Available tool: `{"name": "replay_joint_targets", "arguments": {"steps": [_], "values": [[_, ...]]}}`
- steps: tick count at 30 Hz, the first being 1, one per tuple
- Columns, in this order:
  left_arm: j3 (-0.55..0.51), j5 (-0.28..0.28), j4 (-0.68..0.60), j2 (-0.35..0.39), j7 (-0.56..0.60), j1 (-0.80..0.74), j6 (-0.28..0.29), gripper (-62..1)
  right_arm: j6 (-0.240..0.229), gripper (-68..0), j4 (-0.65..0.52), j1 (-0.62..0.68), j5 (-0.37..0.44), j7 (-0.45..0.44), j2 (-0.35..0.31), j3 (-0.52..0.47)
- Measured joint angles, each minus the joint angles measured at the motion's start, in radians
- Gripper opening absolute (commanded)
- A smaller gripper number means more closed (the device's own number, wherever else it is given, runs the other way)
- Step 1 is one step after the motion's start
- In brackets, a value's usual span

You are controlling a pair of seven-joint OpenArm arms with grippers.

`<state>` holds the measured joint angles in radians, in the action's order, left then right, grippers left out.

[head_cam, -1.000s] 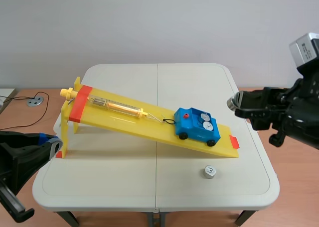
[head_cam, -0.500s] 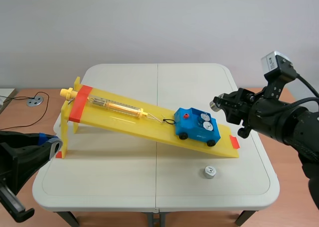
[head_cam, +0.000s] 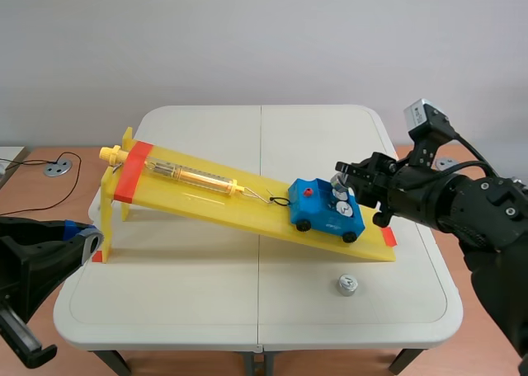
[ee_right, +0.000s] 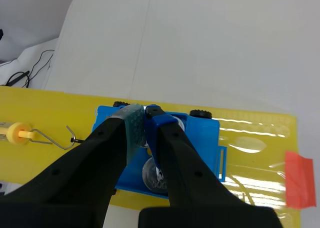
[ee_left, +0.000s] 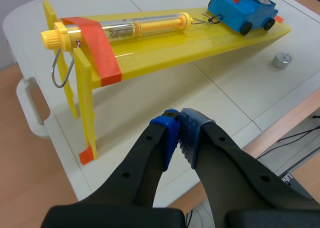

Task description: Place the four metal weights on the blue cart on the ramp.

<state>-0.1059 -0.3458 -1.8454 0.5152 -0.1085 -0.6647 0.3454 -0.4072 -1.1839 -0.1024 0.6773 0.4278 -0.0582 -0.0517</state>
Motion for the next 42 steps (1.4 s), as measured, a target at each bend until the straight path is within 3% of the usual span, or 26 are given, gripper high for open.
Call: {"name": "replay_joint_targets", "arguments": {"steps": [25, 36, 39, 42], "values": [[0.0, 0.0, 0.0, 0.0, 0.0, 0.0, 0.0, -57.3, 0.0, -66.7, 0.042, -0.005, -0.022, 0.0, 0.019, 0.021], [0.0, 0.0, 0.0, 0.0, 0.0, 0.0, 0.0, -57.3, 0.0, -43.8, 0.054, -0.006, -0.027, -0.049, 0.019, 0.021], [0.0, 0.0, 0.0, 0.0, 0.0, 0.0, 0.0, -57.3, -0.005, -42.6, 0.054, -0.019, -0.035, -0.053, 0.019, 0.018], [0.0, 0.0, 0.0, 0.0, 0.0, 0.0, 0.0, -57.3, -0.049, -42.6, 0.054, -0.039, -0.039, -0.055, 0.019, -0.007]]}}
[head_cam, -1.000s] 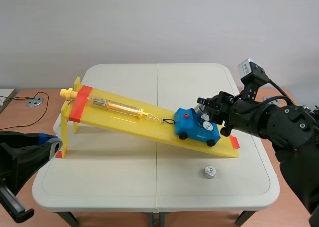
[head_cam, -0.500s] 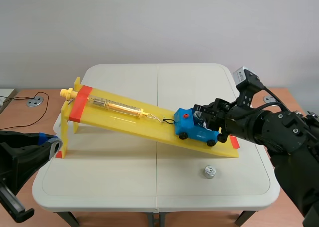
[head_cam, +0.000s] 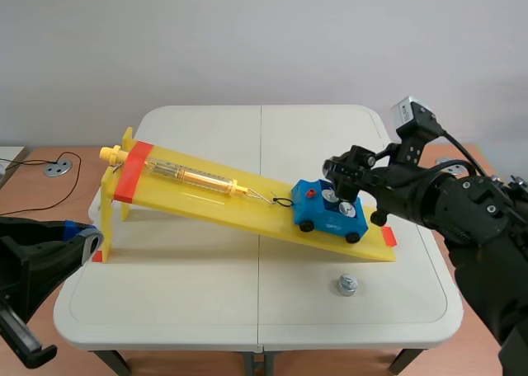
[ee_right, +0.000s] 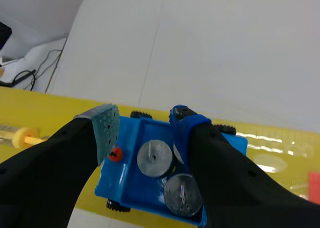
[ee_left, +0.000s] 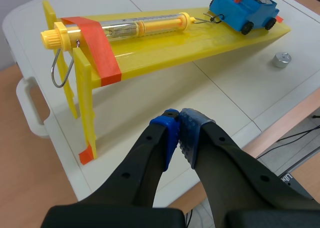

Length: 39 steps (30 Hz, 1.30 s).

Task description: Place the four metal weights on the blue cart on the ramp.

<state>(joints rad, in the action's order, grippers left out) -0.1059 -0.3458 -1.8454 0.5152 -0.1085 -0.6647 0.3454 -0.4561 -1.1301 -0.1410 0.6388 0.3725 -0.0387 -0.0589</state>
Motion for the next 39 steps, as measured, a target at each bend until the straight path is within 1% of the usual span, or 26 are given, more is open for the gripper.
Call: {"name": "replay_joint_targets", "arguments": {"steps": [3, 6, 10, 15, 22, 25, 29, 33, 35, 39], "values": [[0.0, 0.0, 0.0, 0.0, 0.0, 0.0, 0.0, -57.3, -0.051, -42.6, -0.008, -0.01, 0.001, 0.008, -0.003, -0.04], [0.0, 0.0, 0.0, 0.0, 0.0, 0.0, 0.0, -57.3, -0.103, -42.6, -0.035, -0.007, 0.001, 0.022, -0.021, -0.066], [0.0, 0.0, 0.0, 0.0, 0.0, 0.0, 0.0, -57.3, -0.136, -42.6, -0.113, 0.026, 0.001, 0.029, -0.07, -0.066], [0.0, 0.0, 0.0, 0.0, 0.0, 0.0, 0.0, -57.3, -0.144, -42.6, -0.242, 0.108, 0.001, 0.034, -0.143, -0.066], [0.0, 0.0, 0.0, 0.0, 0.0, 0.0, 0.0, -57.3, -0.154, -42.6, -0.428, 0.278, 0.001, 0.037, -0.229, -0.068], [0.0, 0.0, 0.0, 0.0, 0.0, 0.0, 0.0, -57.3, -0.159, -42.6, -0.497, 0.362, 0.001, 0.045, -0.242, -0.085], [0.0, 0.0, 0.0, 0.0, 0.0, 0.0, 0.0, -57.3, -0.162, -42.6, -0.577, 0.481, 0.001, 0.049, -0.242, -0.124], [0.0, 0.0, 0.0, 0.0, 0.0, 0.0, 0.0, -57.3, -0.163, -42.6, -0.623, 0.585, -0.005, 0.053, -0.241, -0.153], [0.0, 0.0, 0.0, 0.0, 0.0, 0.0, 0.0, -57.3, -0.162, -42.7, -0.624, 0.621, -0.034, 0.053, -0.241, -0.156], [0.0, 0.0, 0.0, 0.0, 0.0, 0.0, 0.0, -57.3, -0.167, -42.7, -0.624, 0.668, -0.154, 0.056, -0.241, -0.156]]}}
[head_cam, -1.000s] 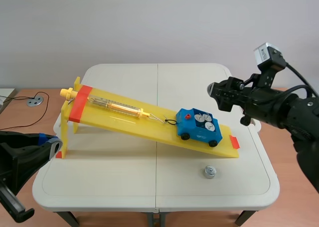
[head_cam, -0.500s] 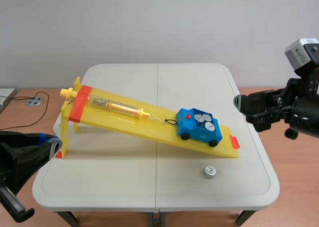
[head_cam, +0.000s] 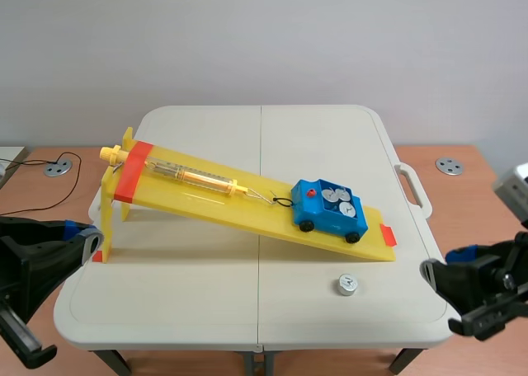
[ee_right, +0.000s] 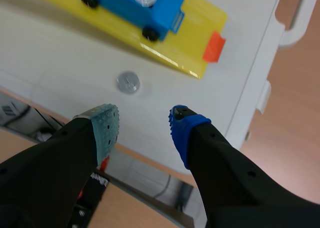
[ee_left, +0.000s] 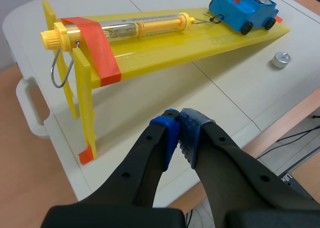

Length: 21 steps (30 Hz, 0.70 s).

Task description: Place the four metal weights on the blue cart on the ramp.

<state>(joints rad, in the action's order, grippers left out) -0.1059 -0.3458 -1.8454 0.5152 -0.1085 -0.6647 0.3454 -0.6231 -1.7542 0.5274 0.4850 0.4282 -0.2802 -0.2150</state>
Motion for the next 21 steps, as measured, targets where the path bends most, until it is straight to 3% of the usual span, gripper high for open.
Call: {"name": "replay_joint_targets", "arguments": {"steps": [6, 12, 21], "values": [[0.0, 0.0, 0.0, 0.0, 0.0, 0.0, 0.0, -57.3, -0.006, -42.7, 0.0, 0.005, -0.101, -0.037, 0.0, 0.0], [0.0, 0.0, 0.0, 0.0, 0.0, 0.0, 0.0, -57.3, -0.01, -42.7, 0.035, -0.026, -0.104, -0.085, 0.0, 0.017], [0.0, 0.0, 0.0, 0.0, 0.0, 0.0, 0.0, -57.3, -0.013, -42.7, 0.177, -0.14, -0.138, -0.138, 0.0, 0.144]]}}
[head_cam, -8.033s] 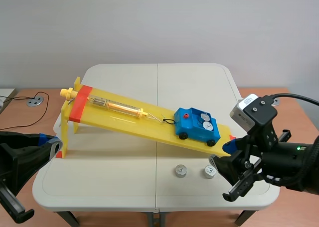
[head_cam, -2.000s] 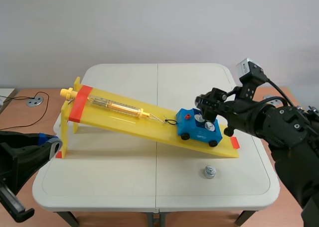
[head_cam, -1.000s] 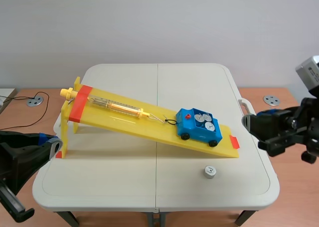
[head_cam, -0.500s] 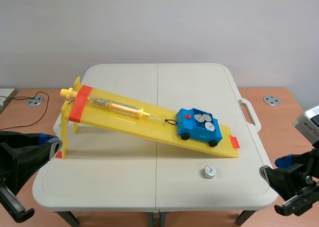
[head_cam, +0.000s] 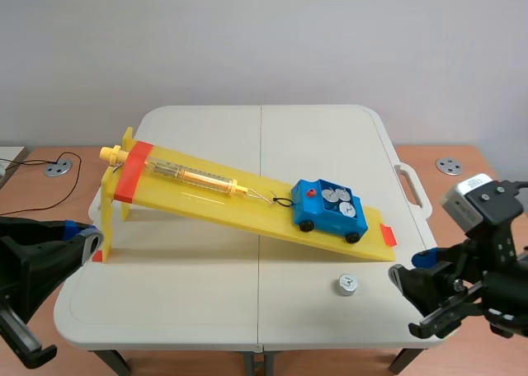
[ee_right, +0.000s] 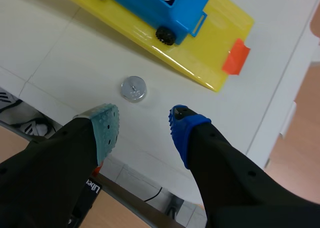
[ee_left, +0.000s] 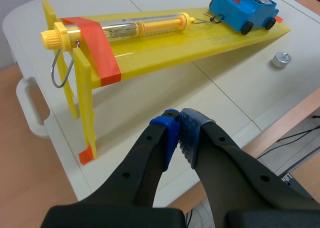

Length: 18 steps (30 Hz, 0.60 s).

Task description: Place the four metal weights on the blue cart on the ramp.

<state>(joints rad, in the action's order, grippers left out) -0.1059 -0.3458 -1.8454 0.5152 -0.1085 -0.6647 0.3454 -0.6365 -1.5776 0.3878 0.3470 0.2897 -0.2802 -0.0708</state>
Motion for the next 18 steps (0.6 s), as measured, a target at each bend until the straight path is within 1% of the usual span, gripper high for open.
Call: {"name": "replay_joint_targets", "arguments": {"steps": [5, 10, 18], "values": [[0.0, 0.0, 0.0, 0.0, 0.0, 0.0, 0.0, -57.3, 0.004, -42.7, 0.039, -0.048, -0.053, -0.032, 0.0, 0.063], [0.0, 0.0, 0.0, 0.0, 0.0, 0.0, 0.0, -57.3, 0.004, -42.7, 0.085, -0.085, -0.108, -0.089, 0.005, 0.105], [0.0, 0.0, 0.0, 0.0, 0.0, 0.0, 0.0, -57.3, 0.011, -43.1, 0.214, -0.136, -0.18, -0.17, 0.008, 0.146]]}}
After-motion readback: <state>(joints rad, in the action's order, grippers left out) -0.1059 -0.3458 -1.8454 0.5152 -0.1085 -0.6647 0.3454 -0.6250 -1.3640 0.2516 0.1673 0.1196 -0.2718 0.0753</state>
